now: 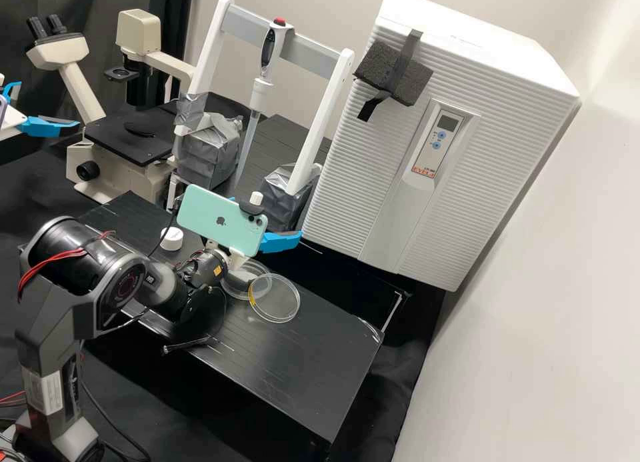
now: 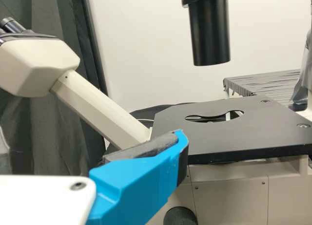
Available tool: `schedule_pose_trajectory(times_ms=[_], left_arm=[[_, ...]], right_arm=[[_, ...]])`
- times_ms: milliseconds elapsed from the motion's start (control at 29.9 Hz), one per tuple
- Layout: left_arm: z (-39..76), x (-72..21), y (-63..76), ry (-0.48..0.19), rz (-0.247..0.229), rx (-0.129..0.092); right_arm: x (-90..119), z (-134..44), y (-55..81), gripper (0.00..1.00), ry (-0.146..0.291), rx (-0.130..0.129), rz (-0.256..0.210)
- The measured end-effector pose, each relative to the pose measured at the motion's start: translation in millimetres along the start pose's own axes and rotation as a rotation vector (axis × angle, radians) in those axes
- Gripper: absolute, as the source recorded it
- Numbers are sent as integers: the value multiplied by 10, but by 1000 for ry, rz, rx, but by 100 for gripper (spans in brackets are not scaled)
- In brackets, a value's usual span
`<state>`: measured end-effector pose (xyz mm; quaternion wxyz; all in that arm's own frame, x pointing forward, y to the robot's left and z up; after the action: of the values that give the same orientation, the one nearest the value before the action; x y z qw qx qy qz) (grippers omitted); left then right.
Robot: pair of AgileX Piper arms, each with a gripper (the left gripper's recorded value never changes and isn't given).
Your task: Close the bottle
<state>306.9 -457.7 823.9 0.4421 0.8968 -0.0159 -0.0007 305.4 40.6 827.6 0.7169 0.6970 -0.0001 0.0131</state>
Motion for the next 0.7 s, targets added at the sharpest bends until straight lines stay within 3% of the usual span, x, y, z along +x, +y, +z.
schedule_pose_trajectory(times_ms=[368,468,601,702], left_arm=[[17,0,-2,-19,-3,9],[91,-6,-5,-73,0,-18],[307,-26,0,-205,15,-51],[503,-59,-11,-315,16,-42]], right_arm=[[0,0,0,100,0,0,0],[0,0,0,100,0,0,0],[0,0,0,100,0,0,0],[0,0,0,100,0,0,0]])
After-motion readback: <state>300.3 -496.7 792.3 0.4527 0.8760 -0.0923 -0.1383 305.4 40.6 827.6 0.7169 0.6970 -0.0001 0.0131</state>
